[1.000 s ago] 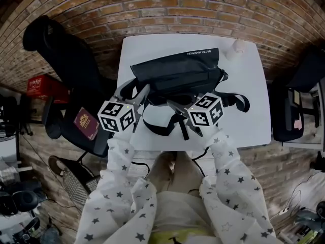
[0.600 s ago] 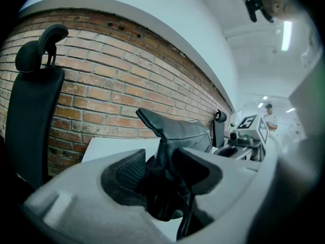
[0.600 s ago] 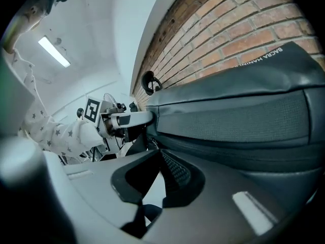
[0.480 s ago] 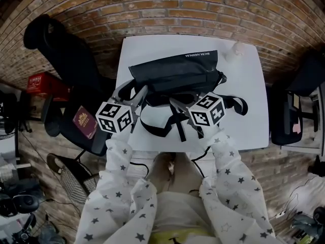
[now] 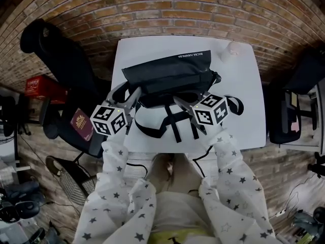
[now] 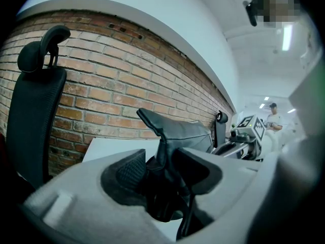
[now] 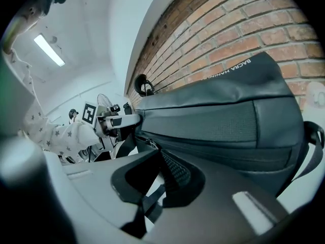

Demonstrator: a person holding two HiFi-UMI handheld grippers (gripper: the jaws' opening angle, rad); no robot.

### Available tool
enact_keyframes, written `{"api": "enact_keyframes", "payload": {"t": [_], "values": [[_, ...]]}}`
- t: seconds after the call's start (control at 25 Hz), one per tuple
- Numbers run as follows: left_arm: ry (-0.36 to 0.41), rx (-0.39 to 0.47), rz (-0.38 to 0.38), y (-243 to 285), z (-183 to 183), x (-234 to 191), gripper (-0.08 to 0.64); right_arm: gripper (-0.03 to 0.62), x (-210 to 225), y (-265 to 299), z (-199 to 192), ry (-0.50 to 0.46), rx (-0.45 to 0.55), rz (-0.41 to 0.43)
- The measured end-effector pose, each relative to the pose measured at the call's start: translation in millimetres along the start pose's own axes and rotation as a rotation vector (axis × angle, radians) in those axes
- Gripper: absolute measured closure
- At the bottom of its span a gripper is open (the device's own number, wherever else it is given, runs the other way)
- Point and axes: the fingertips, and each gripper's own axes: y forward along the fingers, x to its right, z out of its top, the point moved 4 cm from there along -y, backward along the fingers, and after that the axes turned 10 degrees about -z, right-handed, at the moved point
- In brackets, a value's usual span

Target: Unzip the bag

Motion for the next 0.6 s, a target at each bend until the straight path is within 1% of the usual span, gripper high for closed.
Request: {"api": "enact_keyframes", "payload": {"t": [0.6], "values": [[-0.006, 0.007, 0.027, -0.5, -0.7, -1.4, 0.362, 0.575, 26.5, -21.5, -0.5, 0.012, 0.01, -0.045]]}}
